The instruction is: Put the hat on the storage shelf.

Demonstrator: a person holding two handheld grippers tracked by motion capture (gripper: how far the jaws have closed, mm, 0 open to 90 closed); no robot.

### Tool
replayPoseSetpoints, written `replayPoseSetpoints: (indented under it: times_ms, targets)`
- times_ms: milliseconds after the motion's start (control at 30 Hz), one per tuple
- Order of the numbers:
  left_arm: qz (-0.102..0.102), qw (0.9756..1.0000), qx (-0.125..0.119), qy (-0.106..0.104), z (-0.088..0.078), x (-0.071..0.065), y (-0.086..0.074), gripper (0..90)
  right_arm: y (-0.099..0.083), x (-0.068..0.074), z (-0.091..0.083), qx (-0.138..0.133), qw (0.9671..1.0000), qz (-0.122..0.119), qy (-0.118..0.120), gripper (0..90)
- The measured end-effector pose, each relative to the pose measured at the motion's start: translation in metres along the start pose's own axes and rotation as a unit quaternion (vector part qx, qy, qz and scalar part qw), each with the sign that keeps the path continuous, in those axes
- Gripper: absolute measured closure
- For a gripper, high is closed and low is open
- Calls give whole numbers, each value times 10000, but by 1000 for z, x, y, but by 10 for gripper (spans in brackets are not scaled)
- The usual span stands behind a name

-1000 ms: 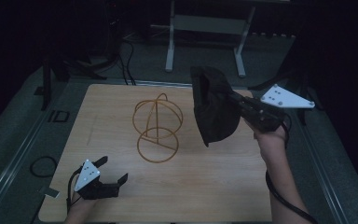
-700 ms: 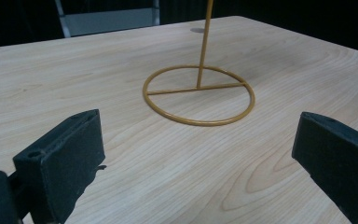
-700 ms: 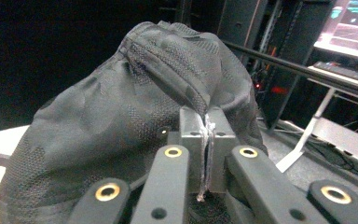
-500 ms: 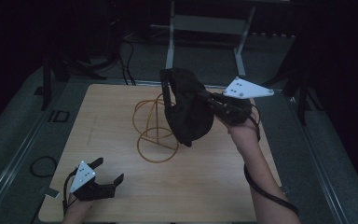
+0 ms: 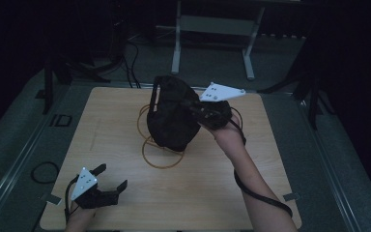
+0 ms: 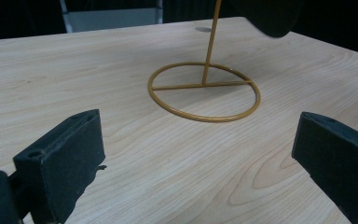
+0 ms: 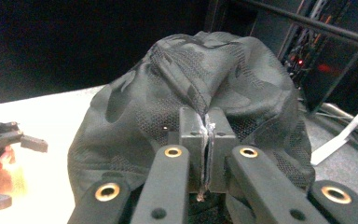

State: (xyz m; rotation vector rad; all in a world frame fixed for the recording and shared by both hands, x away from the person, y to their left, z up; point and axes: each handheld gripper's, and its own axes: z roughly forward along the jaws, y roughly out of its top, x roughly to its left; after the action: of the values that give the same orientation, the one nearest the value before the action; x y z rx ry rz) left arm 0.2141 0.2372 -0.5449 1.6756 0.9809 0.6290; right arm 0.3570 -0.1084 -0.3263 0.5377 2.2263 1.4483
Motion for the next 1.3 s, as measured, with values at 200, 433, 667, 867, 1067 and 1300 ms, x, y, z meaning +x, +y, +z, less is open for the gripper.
replayPoseSetpoints:
  times_ms: [200,433,667,867,1067,1300]
  targets:
    - [17,10000,48,23,2,0,-3,29,-1,4,16,107,9998,56,124,881]
    - [90,9999,61,30,1,0,-2,28,-3,6,33,245,9995,126,161,879]
    - [35,10000,36,12,1,1,-3,29,-3,10,41,325,9994,24,88,849]
    - [28,10000,17,10,-1,2,-2,29,-1,12,46,377,9993,14,68,732]
    - [-16,10000,-16,-4,-2,3,-3,29,-5,12,53,488,9988,59,66,615]
    - [-34,10000,-8,-49,-1,2,-3,29,-4,10,50,471,9988,98,79,524]
